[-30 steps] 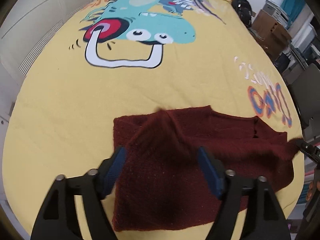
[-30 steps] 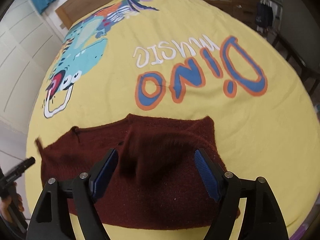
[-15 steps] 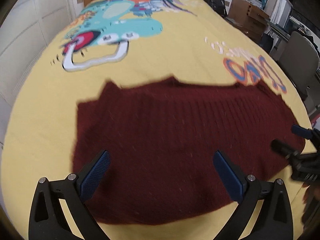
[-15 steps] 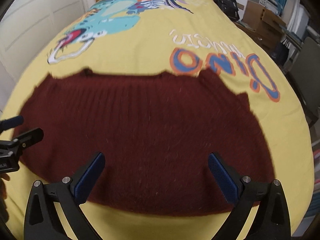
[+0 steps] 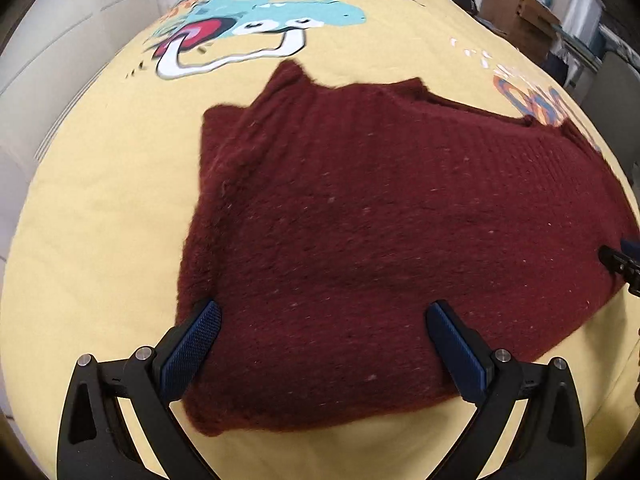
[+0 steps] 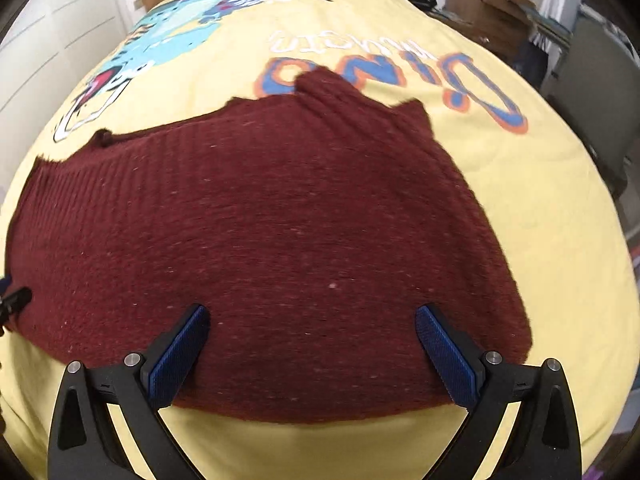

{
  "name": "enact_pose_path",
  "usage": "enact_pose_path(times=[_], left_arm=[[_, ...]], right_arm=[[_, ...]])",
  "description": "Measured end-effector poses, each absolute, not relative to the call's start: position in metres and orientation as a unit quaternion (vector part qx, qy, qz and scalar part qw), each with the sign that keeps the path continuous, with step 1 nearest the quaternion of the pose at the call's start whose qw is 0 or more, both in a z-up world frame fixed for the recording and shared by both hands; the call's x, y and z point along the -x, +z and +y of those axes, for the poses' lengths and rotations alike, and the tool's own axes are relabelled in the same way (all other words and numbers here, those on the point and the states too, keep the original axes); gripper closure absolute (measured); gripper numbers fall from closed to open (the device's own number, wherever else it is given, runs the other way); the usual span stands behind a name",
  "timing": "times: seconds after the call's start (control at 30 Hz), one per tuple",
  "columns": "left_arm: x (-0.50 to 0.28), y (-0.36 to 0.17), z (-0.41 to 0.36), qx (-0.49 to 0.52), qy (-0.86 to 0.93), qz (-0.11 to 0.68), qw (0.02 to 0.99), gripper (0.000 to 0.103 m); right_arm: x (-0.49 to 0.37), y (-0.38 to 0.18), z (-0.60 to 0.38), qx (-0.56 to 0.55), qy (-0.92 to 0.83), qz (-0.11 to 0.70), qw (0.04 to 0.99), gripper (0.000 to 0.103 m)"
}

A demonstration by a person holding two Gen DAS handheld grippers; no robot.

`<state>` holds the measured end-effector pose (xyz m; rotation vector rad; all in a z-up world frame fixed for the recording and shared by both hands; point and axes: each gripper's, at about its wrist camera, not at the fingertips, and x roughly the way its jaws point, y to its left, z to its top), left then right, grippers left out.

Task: Fold small clothes

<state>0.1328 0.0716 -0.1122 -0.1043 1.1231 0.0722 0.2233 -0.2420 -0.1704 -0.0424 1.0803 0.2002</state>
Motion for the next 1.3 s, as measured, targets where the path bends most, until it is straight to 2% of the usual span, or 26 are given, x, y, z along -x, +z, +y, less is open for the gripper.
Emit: enact_pose_path(times=[0.23,0.4,0.6,0.7,1.07,1.3], left_arm=[[-0.135,-0.116,0.075,0.064,0.036,0.53,0.845,0.001],[-0.139,-0.108,0.079,0.069,0.016,0.557,0.828,0.001],[-0.134,-0.073,0.113,0.177,-0.012,0.54,0.823,0.001],[-0.133,-0.07,0.132,0.185,0.007,0.546,0.817,0.001],[-0.133,-0.13,0.163,0.247,0.001,0.588,0.77,0.001],[-0.147,-0.139,0.143,0.216,-0.021,0.59,0.778,0.002]], right_arm=[[-0.218,-0.176,-0.241,0.028,0.103,0.494,0.863,0.0],[-0.209,-0.161,-0.235,0.037,0.104,0.495,0.862,0.0],[-0.193,-0.138,-0.227,0.042,0.108,0.508,0.853,0.0],[-0.181,-0.13,-0.228,0.038,0.109,0.51,0.853,0.0],[-0.146,-0.129,-0.248,0.027,0.096,0.524,0.846,0.0],[-0.141,-0.129,-0.267,0.015,0.078,0.527,0.846,0.0]])
